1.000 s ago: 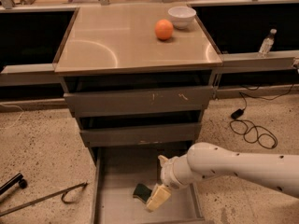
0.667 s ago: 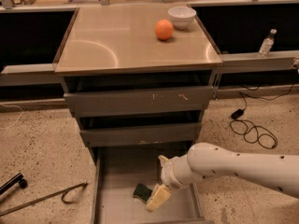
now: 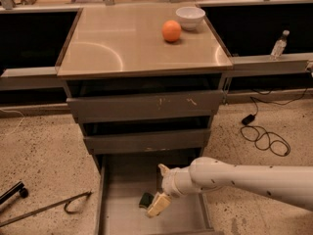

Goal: Pick sponge from bottom drawer and place on counter

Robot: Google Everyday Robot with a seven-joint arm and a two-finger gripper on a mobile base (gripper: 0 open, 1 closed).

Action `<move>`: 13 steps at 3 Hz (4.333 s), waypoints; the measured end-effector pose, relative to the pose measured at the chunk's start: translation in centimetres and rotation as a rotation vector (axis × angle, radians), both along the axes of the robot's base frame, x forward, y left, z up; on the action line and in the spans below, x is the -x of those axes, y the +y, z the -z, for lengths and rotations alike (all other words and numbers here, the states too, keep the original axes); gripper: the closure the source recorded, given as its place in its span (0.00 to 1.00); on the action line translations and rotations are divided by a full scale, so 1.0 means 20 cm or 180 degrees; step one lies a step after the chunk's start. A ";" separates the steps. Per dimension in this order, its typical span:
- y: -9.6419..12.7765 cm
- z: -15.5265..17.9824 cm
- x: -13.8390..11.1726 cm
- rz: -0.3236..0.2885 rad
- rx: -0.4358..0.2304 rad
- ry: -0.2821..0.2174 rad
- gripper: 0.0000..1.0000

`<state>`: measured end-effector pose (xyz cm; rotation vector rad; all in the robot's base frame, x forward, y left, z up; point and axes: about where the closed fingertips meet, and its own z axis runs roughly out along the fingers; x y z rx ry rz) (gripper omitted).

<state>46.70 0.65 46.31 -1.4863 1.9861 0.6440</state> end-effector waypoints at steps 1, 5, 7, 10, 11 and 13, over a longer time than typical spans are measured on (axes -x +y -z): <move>0.05 0.22 -0.21 0.0180 -0.0267 -0.0040 0.00; 0.13 1.09 -0.24 0.0760 -0.0477 0.0498 0.00; 0.15 1.39 -0.36 0.1085 -0.0302 0.0334 0.00; 0.22 1.53 -0.32 0.1098 -0.0234 0.0393 0.00; 0.25 1.58 -0.31 0.1125 -0.0169 0.0427 0.00; 0.25 1.70 -0.28 0.1200 -0.0149 0.0581 0.00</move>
Offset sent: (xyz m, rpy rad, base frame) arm 0.0822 0.0114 -0.1761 0.1782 0.1149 -0.1849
